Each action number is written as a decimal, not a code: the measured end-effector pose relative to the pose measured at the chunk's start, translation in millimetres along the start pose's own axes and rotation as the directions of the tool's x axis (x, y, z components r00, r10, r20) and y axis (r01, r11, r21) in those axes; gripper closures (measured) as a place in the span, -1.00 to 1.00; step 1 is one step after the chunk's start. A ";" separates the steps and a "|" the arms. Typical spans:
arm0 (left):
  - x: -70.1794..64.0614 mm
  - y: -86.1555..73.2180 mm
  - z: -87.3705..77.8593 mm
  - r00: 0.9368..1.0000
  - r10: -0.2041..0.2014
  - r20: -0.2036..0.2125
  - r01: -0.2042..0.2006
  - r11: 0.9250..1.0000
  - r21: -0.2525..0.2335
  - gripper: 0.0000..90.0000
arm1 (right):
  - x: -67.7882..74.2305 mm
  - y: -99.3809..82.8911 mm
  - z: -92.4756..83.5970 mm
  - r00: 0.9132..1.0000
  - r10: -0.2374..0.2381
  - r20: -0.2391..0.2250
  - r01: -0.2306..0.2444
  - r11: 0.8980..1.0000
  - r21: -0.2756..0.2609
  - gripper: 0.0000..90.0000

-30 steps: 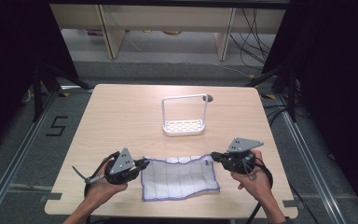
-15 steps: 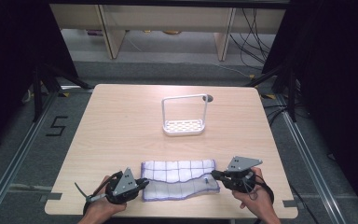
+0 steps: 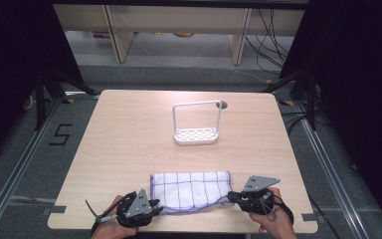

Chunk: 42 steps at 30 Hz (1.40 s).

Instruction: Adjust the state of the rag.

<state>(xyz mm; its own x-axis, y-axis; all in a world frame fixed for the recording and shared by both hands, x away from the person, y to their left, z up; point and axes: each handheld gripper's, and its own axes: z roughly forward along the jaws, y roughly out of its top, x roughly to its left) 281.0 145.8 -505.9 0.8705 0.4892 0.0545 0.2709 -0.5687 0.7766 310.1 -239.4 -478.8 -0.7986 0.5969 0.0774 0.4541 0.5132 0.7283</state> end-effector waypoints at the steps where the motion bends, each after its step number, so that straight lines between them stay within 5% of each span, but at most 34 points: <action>1: -0.3 1.5 -0.7 0.998 -0.054 0.019 0.055 0.997 -0.050 0.23 | -0.4 0.4 -2.6 0.999 0.034 -0.002 -0.034 0.999 -0.001 0.53; 2: 5.7 8.6 -11.0 0.996 -0.088 0.026 0.090 0.990 -0.107 0.08 | -3.9 3.7 -9.2 0.998 0.056 0.012 -0.056 0.998 -0.041 0.31; 5: 17.7 18.7 -19.7 0.995 -0.095 0.022 0.097 0.988 -0.121 0.01 | -8.9 9.8 -17.3 0.996 0.079 0.029 -0.076 0.994 -0.081 0.19; 7: 30.6 28.2 -22.8 0.993 -0.119 -0.008 0.117 0.982 -0.149 -0.02 | -12.5 18.7 -21.3 0.990 0.134 0.052 -0.129 0.987 -0.100 0.07; 10: 63.7 40.8 -13.5 0.984 -0.160 -0.074 0.152 0.983 -0.104 -0.01 | -27.5 34.2 -12.6 0.984 0.138 0.110 -0.129 0.988 -0.085 0.04; 12: 72.4 41.7 -10.4 0.984 -0.154 -0.087 0.149 0.987 -0.062 0.00 | -38.6 40.0 -2.6 0.982 0.135 0.135 -0.130 0.991 -0.045 0.06; 17: 98.7 38.2 15.2 0.974 -0.210 -0.084 0.212 0.977 0.017 0.01 | -53.8 44.0 27.3 0.976 0.145 0.164 -0.148 0.989 0.007 0.10; 20: 102.4 36.4 20.3 0.970 -0.227 -0.084 0.230 0.973 0.025 0.02 | -55.3 46.5 32.2 0.979 0.143 0.149 -0.150 0.988 0.041 0.10; 21: 102.9 35.3 23.4 0.970 -0.229 -0.077 0.232 0.972 0.033 0.02 | -54.6 45.9 39.0 0.976 0.154 0.155 -0.155 0.988 -0.004 0.11; 22: 102.9 33.9 25.9 0.972 -0.221 -0.078 0.226 0.973 0.047 0.04 | -53.1 48.7 40.8 0.979 0.146 0.144 -0.155 0.986 0.056 0.11; 29: 100.2 23.5 33.5 0.976 -0.206 -0.071 0.213 0.972 0.097 0.10 | -47.9 43.4 55.3 0.981 0.116 0.154 -0.135 0.984 0.117 0.12; 33: 98.9 21.1 37.4 0.982 -0.171 -0.075 0.180 0.976 0.124 0.19 | -44.9 40.8 60.7 0.978 0.129 0.166 -0.154 0.978 0.142 0.13; 37: 96.4 21.2 38.3 0.989 -0.140 -0.048 0.146 0.980 0.134 0.35 | -44.6 39.4 65.1 0.983 0.063 0.171 -0.090 0.984 0.157 0.19; 42: 92.4 20.9 38.1 0.993 -0.115 -0.029 0.118 0.984 0.130 0.69 | -43.5 39.9 65.3 0.989 0.071 0.131 -0.091 0.984 0.154 0.61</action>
<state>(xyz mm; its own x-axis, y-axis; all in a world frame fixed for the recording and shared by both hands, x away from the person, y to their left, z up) 382.8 153.9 -508.5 0.8212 0.5703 -0.0174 0.4230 -0.5881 0.6894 388.7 -204.6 -497.6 -0.7056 0.7076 0.0387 0.5804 0.5458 0.6044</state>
